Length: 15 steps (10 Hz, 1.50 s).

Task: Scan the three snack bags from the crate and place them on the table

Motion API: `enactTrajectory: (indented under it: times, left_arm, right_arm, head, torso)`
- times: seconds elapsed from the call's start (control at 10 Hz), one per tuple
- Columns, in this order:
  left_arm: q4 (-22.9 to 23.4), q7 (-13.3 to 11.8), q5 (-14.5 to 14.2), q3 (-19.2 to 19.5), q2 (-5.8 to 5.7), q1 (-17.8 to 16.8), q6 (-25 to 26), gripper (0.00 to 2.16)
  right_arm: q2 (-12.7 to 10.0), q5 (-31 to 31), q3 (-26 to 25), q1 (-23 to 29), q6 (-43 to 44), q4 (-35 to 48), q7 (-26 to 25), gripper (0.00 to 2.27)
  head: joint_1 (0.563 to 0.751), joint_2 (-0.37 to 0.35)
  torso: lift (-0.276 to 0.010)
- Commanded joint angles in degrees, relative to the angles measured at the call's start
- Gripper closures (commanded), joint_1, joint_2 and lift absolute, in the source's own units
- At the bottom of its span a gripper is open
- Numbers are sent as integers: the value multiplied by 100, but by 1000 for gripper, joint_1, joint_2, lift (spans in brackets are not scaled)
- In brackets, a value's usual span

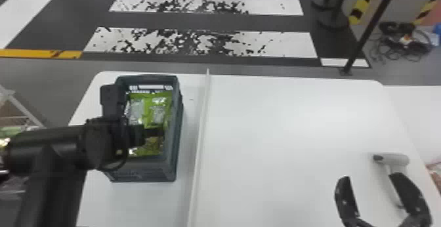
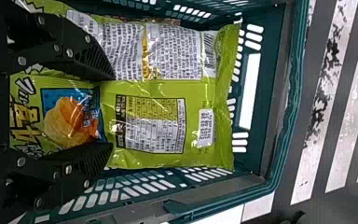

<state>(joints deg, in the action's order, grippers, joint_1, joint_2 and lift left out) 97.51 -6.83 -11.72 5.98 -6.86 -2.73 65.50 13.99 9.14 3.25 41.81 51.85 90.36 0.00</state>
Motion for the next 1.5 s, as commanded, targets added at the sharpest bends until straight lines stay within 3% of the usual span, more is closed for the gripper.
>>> enactTrajectory:
  times: [0.0, 0.1, 0.4, 0.7, 1.2, 1.4]
  left_arm:
    - [207, -38, 47, 43, 0, 194, -191, 1892]
    - [357, -117, 38, 114, 9, 370, -472, 1899]
    - [875, -38, 21, 280, 26, 897, -1017, 1899]
    - [1587, -20, 3, 412, 44, 1504, -1193, 1899]
    - [2238, 76, -32, 395, 70, 1811, -1298, 1899]
    - [2686, 94, -23, 351, 70, 2119, -1650, 1899]
  right_arm:
    - [-1, 18, 0, 46, 145, -36, 0, 83]
    - [-1, 88, 0, 64, 339, -107, 0, 83]
    - [-1, 141, 0, 205, 901, -194, 0, 83]
    - [-1, 141, -9, 319, 1305, -194, 0, 83]
    - [-1, 378, -44, 521, 1921, -151, -18, 83]
    - [-1, 395, -70, 530, 1938, -124, -26, 83]
  head:
    - [695, -3]
    - [695, -2]
    - [695, 8]
    - [695, 26]
    - [695, 19]
    - [695, -7]
  torso:
    - [-37]
    - [-37]
    - [-37]
    - [-37]
    - [-37]
    - [-37]
